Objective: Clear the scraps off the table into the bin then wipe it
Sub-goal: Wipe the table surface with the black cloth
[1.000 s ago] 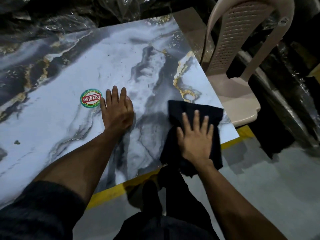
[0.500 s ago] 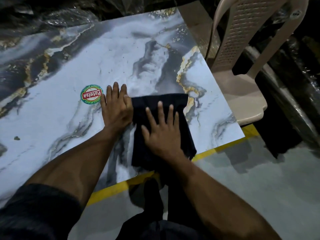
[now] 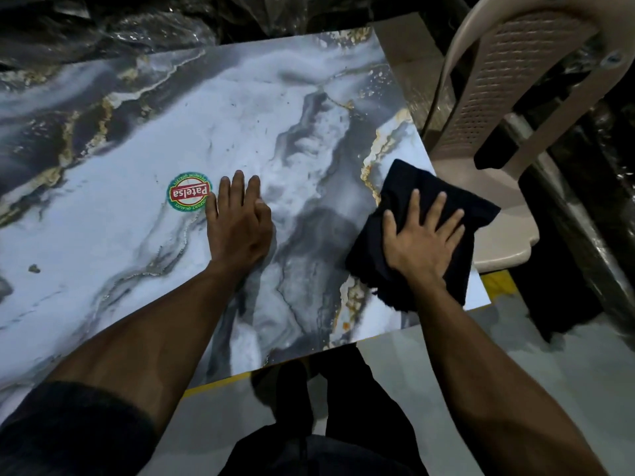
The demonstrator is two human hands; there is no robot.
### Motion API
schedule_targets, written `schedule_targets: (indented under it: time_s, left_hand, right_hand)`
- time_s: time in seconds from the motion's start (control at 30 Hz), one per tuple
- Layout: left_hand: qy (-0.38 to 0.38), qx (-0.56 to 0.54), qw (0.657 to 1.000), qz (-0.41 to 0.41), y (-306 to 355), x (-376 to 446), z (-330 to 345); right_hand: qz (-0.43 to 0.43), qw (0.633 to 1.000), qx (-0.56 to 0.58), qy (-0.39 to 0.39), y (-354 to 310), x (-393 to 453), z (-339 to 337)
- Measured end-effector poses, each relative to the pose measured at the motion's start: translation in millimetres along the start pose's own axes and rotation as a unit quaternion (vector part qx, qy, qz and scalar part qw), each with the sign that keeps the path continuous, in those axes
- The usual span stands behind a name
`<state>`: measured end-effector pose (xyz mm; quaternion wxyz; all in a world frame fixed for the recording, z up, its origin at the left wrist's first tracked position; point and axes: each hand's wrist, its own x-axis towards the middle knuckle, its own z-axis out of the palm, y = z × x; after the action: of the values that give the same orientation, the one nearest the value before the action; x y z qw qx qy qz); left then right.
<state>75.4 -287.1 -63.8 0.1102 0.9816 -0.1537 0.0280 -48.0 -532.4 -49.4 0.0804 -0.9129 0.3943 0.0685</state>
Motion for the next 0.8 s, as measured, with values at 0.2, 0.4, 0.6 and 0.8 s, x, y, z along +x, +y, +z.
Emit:
schedule_targets:
  time_s: [0.2, 0.4, 0.6, 0.8]
  left_hand:
    - [-0.006, -0.008, 1.000, -0.009, 2, 2, -3]
    - [0.029, -0.081, 0.995, -0.044, 2, 3, -6]
    - [0.082, -0.116, 0.987, -0.073, 4, 34, -17]
    - [0.024, -0.056, 0.997, -0.044, 4, 69, -15]
  right_hand:
    - [-0.089, 0.996, -0.010, -0.020, -72, 65, -10]
    - [-0.261, 0.965, 0.002, 0.003, -139, 19, 15]
    - [-0.297, 0.955, 0.008, 0.010, -79, -46, 29]
    - [-0.135, 0.991, -0.015, 0.020, -44, 10, 8]
